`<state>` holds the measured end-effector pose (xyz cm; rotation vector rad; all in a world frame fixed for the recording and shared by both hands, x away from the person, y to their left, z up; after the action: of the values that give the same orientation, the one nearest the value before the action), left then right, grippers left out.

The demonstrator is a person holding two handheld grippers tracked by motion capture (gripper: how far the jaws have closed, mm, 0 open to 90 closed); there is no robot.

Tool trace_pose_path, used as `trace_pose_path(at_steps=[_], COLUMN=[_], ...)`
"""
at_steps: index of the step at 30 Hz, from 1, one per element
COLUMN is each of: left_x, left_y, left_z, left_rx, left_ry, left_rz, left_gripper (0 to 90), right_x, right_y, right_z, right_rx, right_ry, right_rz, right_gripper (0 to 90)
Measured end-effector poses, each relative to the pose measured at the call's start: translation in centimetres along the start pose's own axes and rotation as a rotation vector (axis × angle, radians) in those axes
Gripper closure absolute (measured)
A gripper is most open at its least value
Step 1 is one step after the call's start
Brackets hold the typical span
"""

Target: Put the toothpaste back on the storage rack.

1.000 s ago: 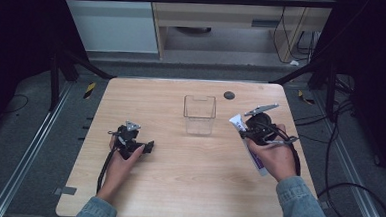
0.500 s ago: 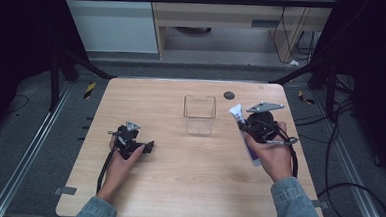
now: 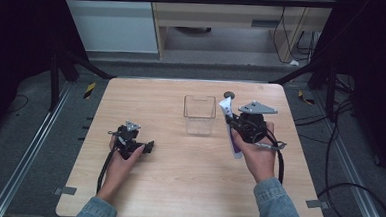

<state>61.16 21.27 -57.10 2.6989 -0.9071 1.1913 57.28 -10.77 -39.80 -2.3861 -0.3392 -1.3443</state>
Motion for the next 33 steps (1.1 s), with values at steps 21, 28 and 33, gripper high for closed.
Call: trace_pose_path(at_steps=[21,28,33], left_x=[0.0,0.0,0.0], left_y=[0.0,0.0,0.0], left_z=[0.0,0.0,0.0], left_rx=[0.001,0.001,0.001], left_ry=[-0.002,0.000,-0.001], left_rz=[0.002,0.000,0.001], left_gripper=[0.0,0.0,0.0], right_x=[1.8,2.5,2.9], right_y=[-1.8,-2.1,-2.4], right_z=[0.6,0.9,0.9], right_rx=[0.029,0.040,0.040], right_ry=[0.084,0.095,0.102], right_rz=[0.064,0.079,0.077], right_gripper=[79.9,79.9,79.9])
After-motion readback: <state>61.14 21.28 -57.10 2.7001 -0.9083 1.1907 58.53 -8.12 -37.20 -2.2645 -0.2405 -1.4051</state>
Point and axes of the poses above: each handheld gripper's, and its own axes: z roughly forward along the jaws, x roughly out of its top, y roughly to its right, the point moved 9 cm from there along z, roughly forward along the jaws, and after that the axes turned 13 degrees about z, right-handed, at the moved point
